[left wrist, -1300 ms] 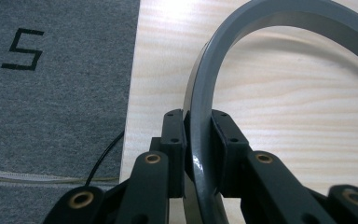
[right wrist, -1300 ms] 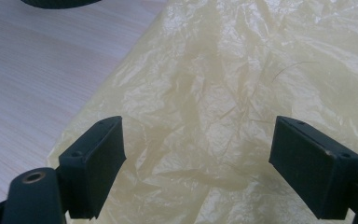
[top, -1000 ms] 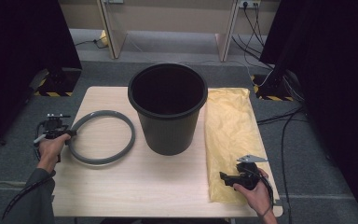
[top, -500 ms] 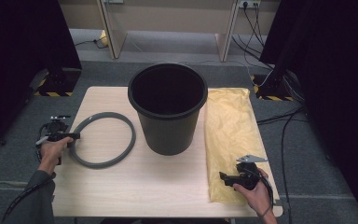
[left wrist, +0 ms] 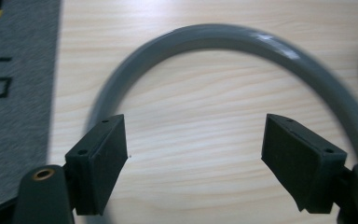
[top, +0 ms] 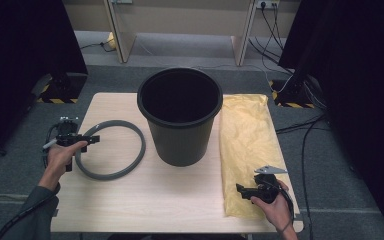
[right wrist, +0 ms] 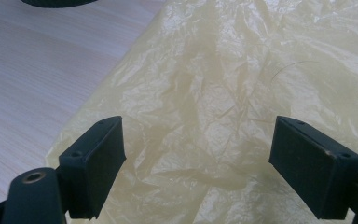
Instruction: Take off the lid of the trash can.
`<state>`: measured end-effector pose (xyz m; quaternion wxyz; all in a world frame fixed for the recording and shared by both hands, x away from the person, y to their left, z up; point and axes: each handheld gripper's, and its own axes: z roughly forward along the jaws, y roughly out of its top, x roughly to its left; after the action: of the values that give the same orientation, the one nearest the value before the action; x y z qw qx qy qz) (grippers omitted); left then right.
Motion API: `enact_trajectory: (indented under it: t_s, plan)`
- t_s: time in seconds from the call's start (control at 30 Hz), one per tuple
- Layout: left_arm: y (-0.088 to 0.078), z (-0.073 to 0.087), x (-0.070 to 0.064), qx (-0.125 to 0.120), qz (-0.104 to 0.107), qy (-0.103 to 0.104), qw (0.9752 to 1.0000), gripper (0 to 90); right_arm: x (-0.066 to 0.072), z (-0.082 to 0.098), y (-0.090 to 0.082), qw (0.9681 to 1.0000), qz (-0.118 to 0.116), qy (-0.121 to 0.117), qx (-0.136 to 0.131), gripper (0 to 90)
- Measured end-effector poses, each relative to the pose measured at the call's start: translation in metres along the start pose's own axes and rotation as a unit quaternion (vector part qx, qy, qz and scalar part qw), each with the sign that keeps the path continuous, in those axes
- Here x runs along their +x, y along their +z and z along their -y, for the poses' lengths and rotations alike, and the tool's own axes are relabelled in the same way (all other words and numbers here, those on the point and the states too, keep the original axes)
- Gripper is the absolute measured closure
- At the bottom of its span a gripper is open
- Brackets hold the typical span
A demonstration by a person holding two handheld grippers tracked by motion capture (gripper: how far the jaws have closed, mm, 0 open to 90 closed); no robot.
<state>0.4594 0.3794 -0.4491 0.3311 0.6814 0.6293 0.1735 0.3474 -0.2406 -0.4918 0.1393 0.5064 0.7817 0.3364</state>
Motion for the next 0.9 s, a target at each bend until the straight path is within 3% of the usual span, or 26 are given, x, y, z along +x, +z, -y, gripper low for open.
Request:
enact_trajectory:
  t_s: [0.1, 0.13, 0.17, 0.2, 0.23, 0.4, 0.5, 0.67, 0.83, 0.9]
  plan:
    - [-0.007, 0.002, -0.016, -0.008, 0.024, 0.019, 0.9995, 21.4, -0.001, 0.0, 0.0, 1.0, 0.0, 0.001, 0.002, 17.8]
    - [-0.012, 0.006, -0.028, -0.014, 0.037, 0.028, 0.9988, 18.8, -0.001, 0.0, 0.0, 1.0, 0.001, 0.0, 0.001, 17.7]
    - [-0.012, 0.006, -0.028, -0.014, 0.037, 0.028, 0.9988, 18.3, -0.001, 0.0, 0.0, 1.0, 0.001, 0.0, 0.001, 17.7]
    - [-0.016, 0.011, -0.039, -0.017, 0.058, 0.035, 0.9975, 18.3, -0.002, 0.001, 0.0, 1.0, 0.0, 0.0, 0.0, 17.5]
    - [-0.016, 0.011, -0.039, -0.017, 0.058, 0.035, 0.9975, 18.4, -0.002, 0.001, 0.0, 1.0, 0.0, 0.0, 0.0, 17.5]
    - [-0.024, 0.028, -0.064, -0.03, 0.093, 0.049, 0.994, 18.3, -0.002, 0.001, -0.001, 1.0, 0.0, 0.0, -0.002, 17.3]
    - [-0.029, 0.044, -0.08, -0.042, 0.114, 0.065, 0.9905, 18.4, -0.001, 0.001, -0.001, 1.0, -0.001, 0.0, -0.001, 17.2]
    - [-0.032, 0.063, -0.097, -0.047, 0.128, 0.083, 0.9872, 18.3, -0.001, 0.001, 0.0, 1.0, -0.003, -0.001, 0.001, 17.0]
    - [-0.033, 0.076, -0.106, -0.052, 0.144, 0.088, 0.9843, 18.3, -0.001, 0.001, 0.001, 1.0, -0.004, -0.001, 0.001, 17.0]
    - [-0.032, 0.082, -0.111, -0.058, 0.14, 0.096, 0.9838, 18.3, 0.0, 0.001, 0.001, 1.0, -0.004, 0.002, 0.004, 17.0]
